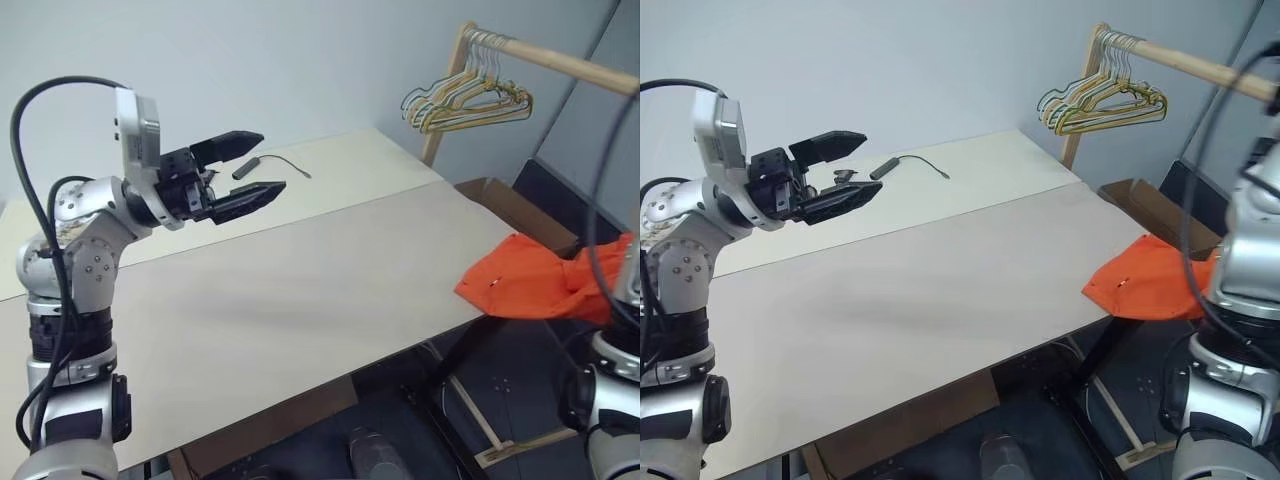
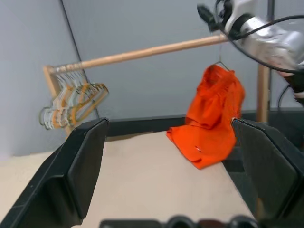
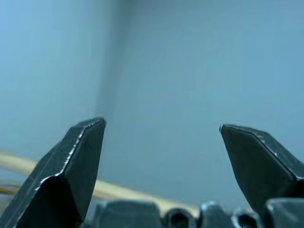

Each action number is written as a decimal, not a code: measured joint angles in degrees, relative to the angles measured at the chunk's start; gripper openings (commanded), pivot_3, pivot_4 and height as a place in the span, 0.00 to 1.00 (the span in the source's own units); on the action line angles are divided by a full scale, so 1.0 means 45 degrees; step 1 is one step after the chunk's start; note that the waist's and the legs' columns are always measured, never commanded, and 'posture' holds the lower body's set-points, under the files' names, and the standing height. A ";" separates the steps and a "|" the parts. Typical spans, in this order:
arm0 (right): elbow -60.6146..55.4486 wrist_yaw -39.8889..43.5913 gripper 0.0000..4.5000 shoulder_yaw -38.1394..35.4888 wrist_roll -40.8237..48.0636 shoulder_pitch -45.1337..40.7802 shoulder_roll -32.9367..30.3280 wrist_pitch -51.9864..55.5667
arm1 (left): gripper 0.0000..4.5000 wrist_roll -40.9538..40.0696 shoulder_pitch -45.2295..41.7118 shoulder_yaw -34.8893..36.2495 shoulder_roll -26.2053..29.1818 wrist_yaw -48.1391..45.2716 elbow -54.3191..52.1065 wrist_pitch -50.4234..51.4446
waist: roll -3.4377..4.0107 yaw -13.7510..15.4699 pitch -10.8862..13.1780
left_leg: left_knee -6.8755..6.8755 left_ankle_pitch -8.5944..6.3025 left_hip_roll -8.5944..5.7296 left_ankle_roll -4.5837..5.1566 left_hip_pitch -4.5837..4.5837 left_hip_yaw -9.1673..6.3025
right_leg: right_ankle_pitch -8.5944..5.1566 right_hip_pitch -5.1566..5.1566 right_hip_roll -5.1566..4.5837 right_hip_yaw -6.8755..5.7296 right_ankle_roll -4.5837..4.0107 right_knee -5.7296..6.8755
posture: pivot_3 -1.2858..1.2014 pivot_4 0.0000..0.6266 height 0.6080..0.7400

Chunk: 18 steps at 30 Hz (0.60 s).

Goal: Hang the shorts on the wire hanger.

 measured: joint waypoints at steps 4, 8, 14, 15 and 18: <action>0.0229 0.4423 0.99 0.1546 0.2239 0.0876 0.0467 -0.0731 | 1.00 0.0513 0.1365 -0.0055 0.0954 0.0103 -0.0539 0.0074 | -0.0015 0.0218 0.0007 | -0.0005 0.0000 0.0007 0.0000 -0.0007 -0.0016 | 0.0010 -0.0018 0.0008 -0.0010 -0.0016 0.0001 | 0.47 0.02 1.00; 0.1010 0.8427 0.99 0.2630 0.3533 0.1159 -0.0063 -0.0689 | 1.00 0.1385 0.3397 -0.0045 0.1707 0.0434 -0.1789 -0.0048 | -0.0010 0.0820 0.0012 | -0.0027 -0.0002 0.0006 0.0000 -0.0032 -0.0024 | 0.0014 -0.0070 -0.0002 -0.0014 -0.0025 0.0000 | 0.49 0.02 1.00; 0.2131 1.2758 0.99 0.3703 0.4818 0.0852 -0.0222 -0.0697 | 1.00 0.1471 0.6084 0.0539 0.1939 0.1071 -0.3803 0.0101 | -0.0019 0.2004 0.0033 | -0.0039 0.0001 0.0030 -0.0009 -0.0090 -0.0031 | 0.0042 -0.0174 0.0008 -0.0033 -0.0082 0.0014 | 0.52 0.05 1.00; 0.2270 1.3150 0.99 0.3863 0.4817 0.0744 -0.0215 -0.0696 | 1.00 0.1455 0.6264 0.0712 0.2024 0.1174 -0.4030 0.0119 | -0.0016 0.2236 0.0034 | -0.0040 0.0000 0.0031 -0.0009 -0.0091 -0.0027 | 0.0041 -0.0183 0.0009 -0.0033 -0.0089 0.0015 | 0.53 0.05 1.00; 0.2622 1.3724 0.99 0.4097 0.4766 0.0565 -0.0096 -0.0746 | 1.00 0.1421 0.6468 0.1026 0.2173 0.1374 -0.4444 0.0270 | -0.0016 0.2868 0.0036 | -0.0042 0.0001 0.0030 -0.0012 -0.0094 -0.0023 | 0.0038 -0.0198 0.0014 -0.0039 -0.0103 0.0015 | 0.53 0.05 1.00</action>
